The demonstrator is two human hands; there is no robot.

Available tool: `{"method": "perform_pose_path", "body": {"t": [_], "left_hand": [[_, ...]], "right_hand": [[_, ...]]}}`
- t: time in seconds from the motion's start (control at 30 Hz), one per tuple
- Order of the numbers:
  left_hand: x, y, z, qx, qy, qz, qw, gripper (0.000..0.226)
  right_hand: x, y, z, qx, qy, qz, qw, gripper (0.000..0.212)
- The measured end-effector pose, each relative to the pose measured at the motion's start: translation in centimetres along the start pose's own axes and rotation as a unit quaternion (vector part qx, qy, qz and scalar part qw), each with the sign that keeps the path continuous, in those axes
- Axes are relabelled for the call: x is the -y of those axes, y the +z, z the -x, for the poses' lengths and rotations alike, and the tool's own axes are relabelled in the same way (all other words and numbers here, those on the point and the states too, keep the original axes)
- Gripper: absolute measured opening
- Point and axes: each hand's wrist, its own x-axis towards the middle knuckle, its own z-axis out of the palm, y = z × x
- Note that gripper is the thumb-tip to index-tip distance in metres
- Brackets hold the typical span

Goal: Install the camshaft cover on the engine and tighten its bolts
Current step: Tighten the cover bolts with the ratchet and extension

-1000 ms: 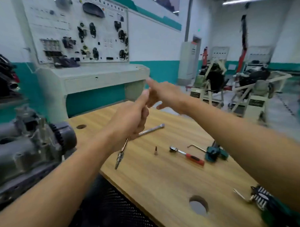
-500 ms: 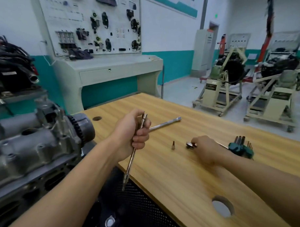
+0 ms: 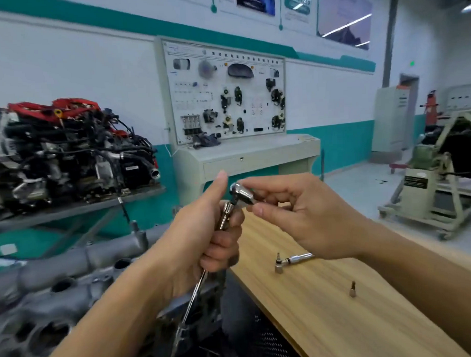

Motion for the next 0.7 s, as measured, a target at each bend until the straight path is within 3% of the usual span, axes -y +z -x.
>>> {"method": "perform_pose_path", "body": {"t": [0.27,0.47,0.7], "left_hand": [[-3.5,-5.4,7.3,-0.14,0.026,-0.041,0.989,0.064],[-5.0,-7.8,10.1,-0.166,0.028,-0.056,0.984,0.067],[-5.9,-10.3,12.4,-0.228,0.09,-0.069,0.967,0.06]], "right_hand": [[4.1,5.8,-5.2,0.014,-0.08,-0.084,0.993,0.041],[7.3,8.2,-8.2,0.008,-0.154,-0.137,0.979,0.044],[10.1,10.3,-11.2,0.052,-0.157,-0.163,0.973,0.041]]}}
